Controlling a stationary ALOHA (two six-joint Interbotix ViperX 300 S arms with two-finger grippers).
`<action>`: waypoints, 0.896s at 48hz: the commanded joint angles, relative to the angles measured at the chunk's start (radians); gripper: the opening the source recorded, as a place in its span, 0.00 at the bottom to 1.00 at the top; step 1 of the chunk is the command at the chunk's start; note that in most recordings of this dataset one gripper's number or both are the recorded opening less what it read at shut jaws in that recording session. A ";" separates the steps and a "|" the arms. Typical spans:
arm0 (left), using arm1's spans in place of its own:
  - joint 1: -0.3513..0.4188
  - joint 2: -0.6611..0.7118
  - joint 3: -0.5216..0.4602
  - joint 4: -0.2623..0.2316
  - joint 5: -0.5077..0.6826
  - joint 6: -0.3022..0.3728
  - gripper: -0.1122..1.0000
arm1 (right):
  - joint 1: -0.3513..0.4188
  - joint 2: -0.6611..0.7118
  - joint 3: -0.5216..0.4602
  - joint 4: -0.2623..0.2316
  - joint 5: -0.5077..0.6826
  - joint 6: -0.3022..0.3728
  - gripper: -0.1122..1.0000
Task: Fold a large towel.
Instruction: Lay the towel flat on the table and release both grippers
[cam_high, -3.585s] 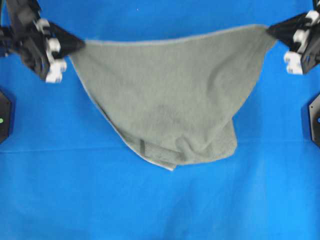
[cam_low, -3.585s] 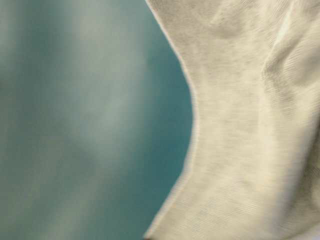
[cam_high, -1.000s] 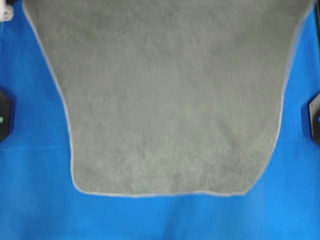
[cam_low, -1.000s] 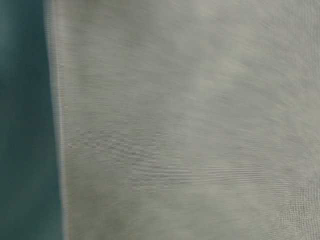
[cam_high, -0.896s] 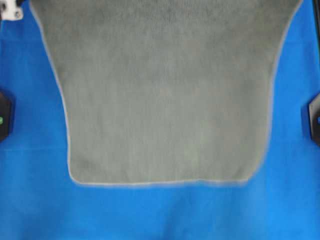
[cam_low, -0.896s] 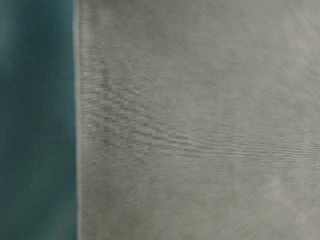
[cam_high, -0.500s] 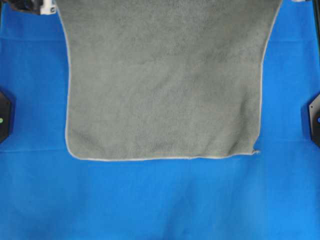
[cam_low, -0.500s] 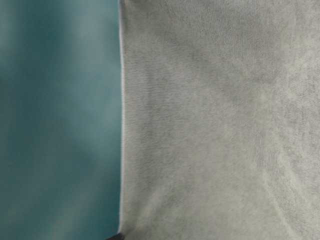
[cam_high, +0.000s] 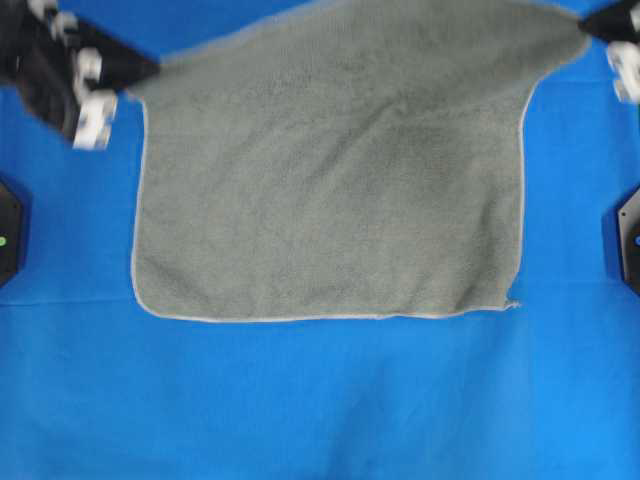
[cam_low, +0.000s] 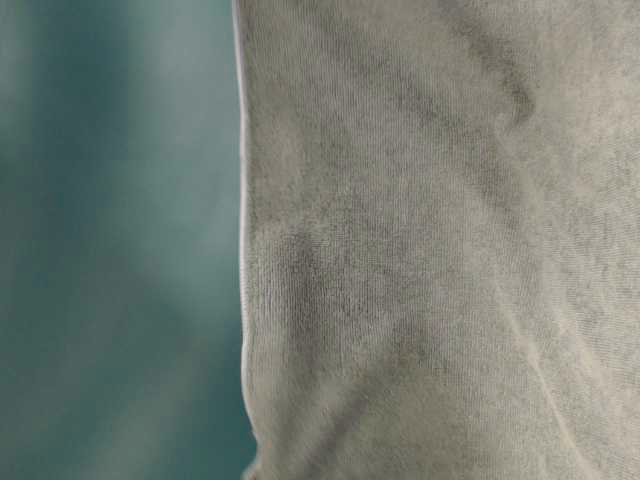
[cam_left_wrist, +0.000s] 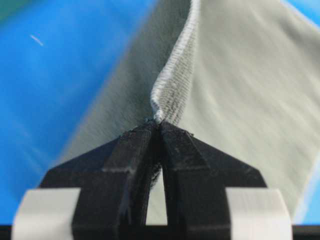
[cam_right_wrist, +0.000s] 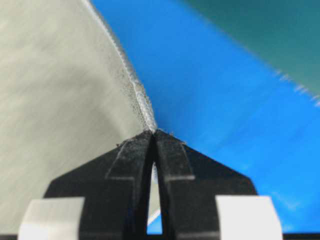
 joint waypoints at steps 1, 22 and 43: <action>-0.095 -0.018 0.032 -0.005 0.012 -0.032 0.13 | 0.061 -0.040 0.040 0.031 0.057 0.012 0.12; -0.408 0.078 0.232 -0.005 -0.077 -0.233 0.13 | 0.348 -0.008 0.307 0.239 -0.021 0.114 0.12; -0.545 0.261 0.212 0.003 -0.152 -0.318 0.13 | 0.641 0.225 0.313 0.245 -0.262 0.172 0.12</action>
